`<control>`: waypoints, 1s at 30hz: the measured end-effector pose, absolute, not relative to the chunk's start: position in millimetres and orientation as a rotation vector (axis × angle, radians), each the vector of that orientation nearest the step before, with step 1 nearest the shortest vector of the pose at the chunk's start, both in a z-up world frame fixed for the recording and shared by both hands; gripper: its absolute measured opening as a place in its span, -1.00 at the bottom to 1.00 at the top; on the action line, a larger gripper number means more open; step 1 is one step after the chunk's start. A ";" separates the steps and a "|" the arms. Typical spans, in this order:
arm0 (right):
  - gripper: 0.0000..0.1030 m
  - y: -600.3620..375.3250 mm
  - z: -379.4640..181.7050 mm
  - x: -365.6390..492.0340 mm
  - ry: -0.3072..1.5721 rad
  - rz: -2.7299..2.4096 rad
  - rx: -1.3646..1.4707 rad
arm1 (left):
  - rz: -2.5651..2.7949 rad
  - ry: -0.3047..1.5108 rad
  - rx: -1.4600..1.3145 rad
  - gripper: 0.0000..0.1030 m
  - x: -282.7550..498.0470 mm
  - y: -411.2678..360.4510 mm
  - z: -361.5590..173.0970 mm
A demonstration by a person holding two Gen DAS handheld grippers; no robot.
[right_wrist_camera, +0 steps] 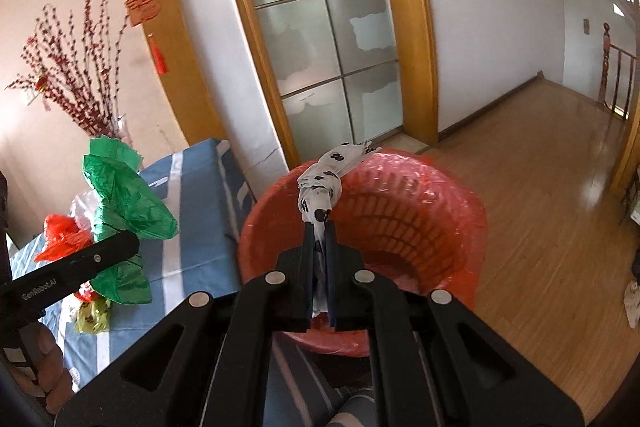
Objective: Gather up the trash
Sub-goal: 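Carry both bags over the wastebasket and open both tools to drop them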
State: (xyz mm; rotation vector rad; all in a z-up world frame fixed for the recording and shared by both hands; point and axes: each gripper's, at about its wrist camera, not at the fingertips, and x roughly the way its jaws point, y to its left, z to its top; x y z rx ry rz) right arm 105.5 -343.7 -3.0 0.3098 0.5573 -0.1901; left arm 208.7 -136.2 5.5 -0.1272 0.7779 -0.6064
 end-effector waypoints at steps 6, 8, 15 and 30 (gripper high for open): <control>-0.89 -361.7 -11.3 110.0 0.558 -0.205 0.342 | -0.648 0.802 -0.104 -0.49 220.2 -168.3 -4.4; -0.89 -367.5 -13.1 113.1 0.558 -0.209 0.354 | -0.658 0.811 -0.097 -0.49 224.4 -177.1 -6.9; -0.82 -382.4 -16.0 121.6 0.540 -0.210 0.383 | -0.680 0.835 -0.078 -0.48 237.7 -207.8 -16.6; 0.11 -397.1 -33.1 111.2 0.570 -0.292 0.406 | -0.560 0.843 -0.022 0.13 238.6 -186.7 -36.7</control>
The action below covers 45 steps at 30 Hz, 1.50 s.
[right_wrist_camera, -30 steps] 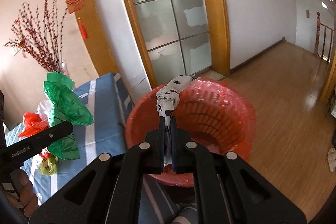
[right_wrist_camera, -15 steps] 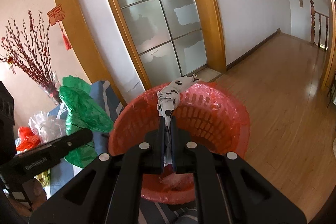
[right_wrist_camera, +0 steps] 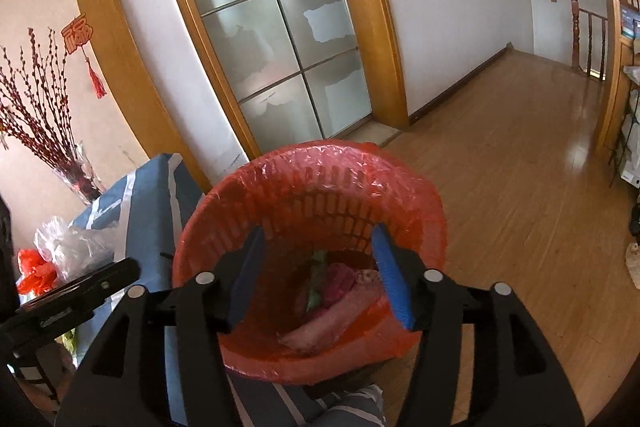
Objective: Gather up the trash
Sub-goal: 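Carry both bags over the wastebasket and open both tools to drop them, then move both tools back over the table toward the red bags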
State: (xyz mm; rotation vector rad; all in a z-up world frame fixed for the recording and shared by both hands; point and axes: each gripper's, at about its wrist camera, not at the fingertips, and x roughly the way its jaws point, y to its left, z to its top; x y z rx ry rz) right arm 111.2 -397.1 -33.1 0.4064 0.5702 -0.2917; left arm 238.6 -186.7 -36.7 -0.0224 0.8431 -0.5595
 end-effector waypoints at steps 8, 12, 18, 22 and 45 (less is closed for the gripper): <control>0.11 -376.4 -26.0 109.0 0.580 -0.272 0.351 | -0.478 0.796 0.012 0.19 215.6 -140.7 -28.7; 0.11 -360.8 -19.7 109.1 0.581 -0.237 0.317 | -0.445 0.775 0.005 0.20 203.9 -118.6 -22.0; 0.18 -335.1 -14.0 108.5 0.584 -0.183 0.286 | -0.390 0.748 -0.030 0.20 189.0 -80.6 -9.7; 0.18 -310.2 -9.7 109.8 0.588 -0.124 0.257 | -0.341 0.726 -0.040 0.20 177.8 -53.2 -5.2; 0.31 -82.3 -7.4 177.4 0.665 0.356 0.054 | 0.118 0.715 -0.216 0.25 147.7 177.1 -25.9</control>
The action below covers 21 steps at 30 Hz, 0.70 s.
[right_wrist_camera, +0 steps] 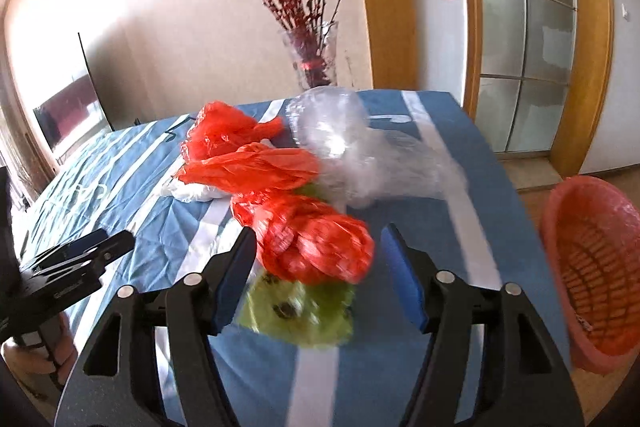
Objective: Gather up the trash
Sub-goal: 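Move both tools back over the table toward the red bags, then close the right tool on the red bag beside the yellow-green bag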
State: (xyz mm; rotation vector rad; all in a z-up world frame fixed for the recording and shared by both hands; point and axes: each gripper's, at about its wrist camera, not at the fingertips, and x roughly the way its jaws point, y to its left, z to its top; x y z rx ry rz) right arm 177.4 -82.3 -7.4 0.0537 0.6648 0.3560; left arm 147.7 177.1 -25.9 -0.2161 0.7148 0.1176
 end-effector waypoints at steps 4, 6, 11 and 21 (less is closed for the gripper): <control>0.35 -63.5 -17.0 199.0 0.698 0.332 0.004 | 0.136 0.718 -0.242 0.25 148.0 194.1 -29.2; 0.35 -59.6 -23.0 205.9 0.725 0.324 -0.015 | 0.138 0.719 -0.250 0.25 147.6 199.5 -30.7; 0.36 -51.6 -32.7 209.7 0.769 0.325 -0.073 | 0.138 0.727 -0.267 0.25 149.8 206.4 -36.2; 0.30 -35.1 -40.3 207.1 0.789 0.345 -0.143 | 0.119 0.744 -0.288 0.25 150.0 204.3 -42.9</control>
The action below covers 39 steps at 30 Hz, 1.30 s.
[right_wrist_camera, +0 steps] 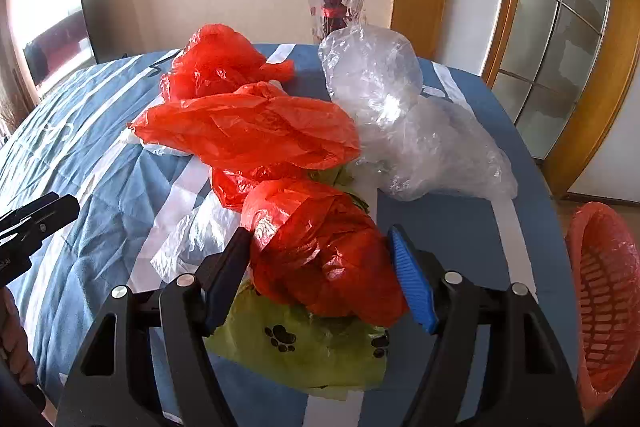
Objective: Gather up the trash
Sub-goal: 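Close the right tool on the red bag beside the yellow-green bag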
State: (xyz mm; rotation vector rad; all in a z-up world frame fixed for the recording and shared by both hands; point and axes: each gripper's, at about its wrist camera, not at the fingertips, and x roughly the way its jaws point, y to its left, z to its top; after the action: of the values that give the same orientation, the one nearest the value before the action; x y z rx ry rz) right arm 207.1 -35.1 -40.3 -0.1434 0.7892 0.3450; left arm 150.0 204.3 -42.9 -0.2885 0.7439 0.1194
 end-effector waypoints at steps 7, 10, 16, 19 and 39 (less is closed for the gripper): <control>-0.09 -32.8 -42.7 204.1 0.788 0.372 -0.147 | 0.112 0.748 -0.293 0.25 152.0 200.7 -42.8; -0.20 -35.2 -41.3 200.4 0.784 0.384 -0.136 | 0.107 0.750 -0.294 0.25 152.3 198.0 -42.9; -0.22 -47.9 -32.1 188.5 0.760 0.395 -0.103 | 0.095 0.759 -0.294 0.25 152.6 192.8 -44.2; -0.22 -57.3 -26.5 179.5 0.744 0.393 -0.097 | 0.087 0.762 -0.294 0.25 153.9 190.1 -43.9; -0.21 -150.9 -21.8 157.9 0.700 0.190 0.000 | -0.073 0.842 -0.193 0.24 205.4 104.6 -54.0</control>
State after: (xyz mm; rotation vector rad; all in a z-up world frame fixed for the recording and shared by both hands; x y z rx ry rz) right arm 157.9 -150.9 -21.8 -0.0003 0.6998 0.1902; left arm 205.4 104.6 -54.0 -0.1927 0.8419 -0.0729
